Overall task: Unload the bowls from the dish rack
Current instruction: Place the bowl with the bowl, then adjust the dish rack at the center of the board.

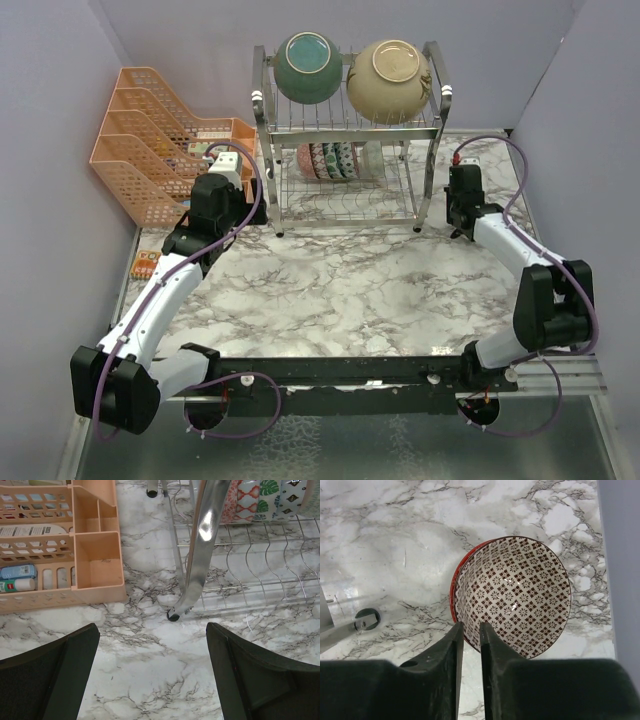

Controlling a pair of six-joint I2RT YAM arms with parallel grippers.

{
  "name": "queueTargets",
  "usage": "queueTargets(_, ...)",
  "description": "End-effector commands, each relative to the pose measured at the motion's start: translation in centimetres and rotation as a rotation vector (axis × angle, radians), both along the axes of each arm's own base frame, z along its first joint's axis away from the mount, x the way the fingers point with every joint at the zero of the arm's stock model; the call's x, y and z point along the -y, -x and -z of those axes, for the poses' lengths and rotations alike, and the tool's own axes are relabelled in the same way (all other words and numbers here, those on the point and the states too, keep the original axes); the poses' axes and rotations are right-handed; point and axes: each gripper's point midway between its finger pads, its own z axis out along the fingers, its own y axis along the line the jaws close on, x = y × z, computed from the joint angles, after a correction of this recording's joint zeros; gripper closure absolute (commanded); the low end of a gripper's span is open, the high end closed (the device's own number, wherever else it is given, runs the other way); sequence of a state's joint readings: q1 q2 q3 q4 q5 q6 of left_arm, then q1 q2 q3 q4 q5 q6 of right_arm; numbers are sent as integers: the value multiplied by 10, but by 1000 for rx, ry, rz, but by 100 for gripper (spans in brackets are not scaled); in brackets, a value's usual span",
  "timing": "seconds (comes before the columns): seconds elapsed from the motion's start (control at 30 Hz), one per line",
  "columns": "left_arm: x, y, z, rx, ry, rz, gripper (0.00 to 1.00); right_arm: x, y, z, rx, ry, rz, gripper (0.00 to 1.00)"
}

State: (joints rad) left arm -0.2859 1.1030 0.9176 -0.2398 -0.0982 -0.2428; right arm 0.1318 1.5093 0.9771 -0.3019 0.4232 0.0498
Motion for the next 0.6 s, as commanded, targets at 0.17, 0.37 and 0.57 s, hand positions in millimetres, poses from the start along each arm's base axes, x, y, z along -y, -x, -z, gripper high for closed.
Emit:
queueTargets(0.17,-5,-2,-4,25,-4,-9,9,-34,3,-41,201,-218,-74,84)
queueTargets(0.37,0,-1,-8,50,22,10,9,-82,38,-65,347,-471,-267,72)
queueTargets(0.57,7,-1,-10,60,43,39,9,-137,83,-73,396,-716,-520,64)
